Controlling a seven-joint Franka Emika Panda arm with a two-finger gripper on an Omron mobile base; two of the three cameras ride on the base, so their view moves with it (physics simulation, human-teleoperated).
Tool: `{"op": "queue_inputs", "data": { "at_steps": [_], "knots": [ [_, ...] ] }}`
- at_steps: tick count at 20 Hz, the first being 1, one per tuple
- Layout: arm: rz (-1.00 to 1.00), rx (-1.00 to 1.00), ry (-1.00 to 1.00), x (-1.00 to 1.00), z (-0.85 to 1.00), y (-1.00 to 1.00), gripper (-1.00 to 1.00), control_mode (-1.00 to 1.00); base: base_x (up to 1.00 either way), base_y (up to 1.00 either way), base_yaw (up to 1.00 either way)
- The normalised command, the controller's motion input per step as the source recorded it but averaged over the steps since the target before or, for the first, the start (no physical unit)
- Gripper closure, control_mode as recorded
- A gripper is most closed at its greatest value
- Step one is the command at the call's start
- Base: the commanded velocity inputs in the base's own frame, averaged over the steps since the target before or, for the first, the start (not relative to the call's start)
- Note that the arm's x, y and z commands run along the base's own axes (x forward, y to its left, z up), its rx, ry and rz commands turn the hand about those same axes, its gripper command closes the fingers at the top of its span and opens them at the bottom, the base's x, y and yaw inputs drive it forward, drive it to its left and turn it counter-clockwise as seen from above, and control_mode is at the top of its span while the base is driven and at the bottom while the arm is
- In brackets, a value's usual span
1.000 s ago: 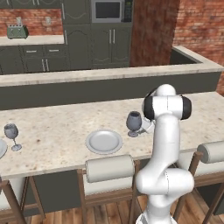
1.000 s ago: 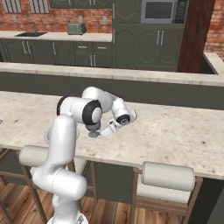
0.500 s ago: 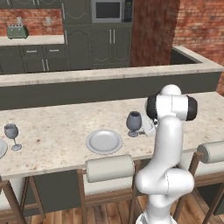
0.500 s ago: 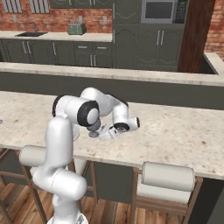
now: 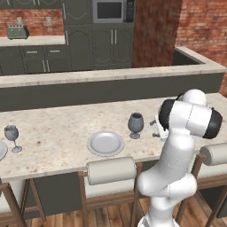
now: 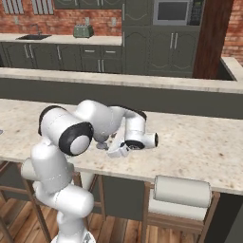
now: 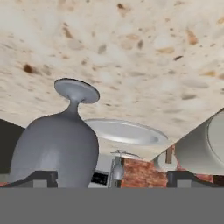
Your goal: Retrieve the wine glasses from the counter and place one next to each plate.
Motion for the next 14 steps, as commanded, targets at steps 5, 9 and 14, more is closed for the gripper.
{"op": "queue_inputs", "data": {
  "at_steps": [5, 9, 14],
  "knots": [
    [0.0, 0.01, -0.17, -0.84, 1.0, -0.01, -1.0, -1.0, 0.0, 0.0, 0.0],
    [0.01, 0.02, -0.14, -0.79, 1.0, 0.05, -1.0, -1.0, 0.0, 0.0, 0.0],
    [0.07, 0.0, -0.15, -0.83, 1.0, 0.03, -1.0, -1.0, 0.0, 0.0, 0.0]
  ]
}}
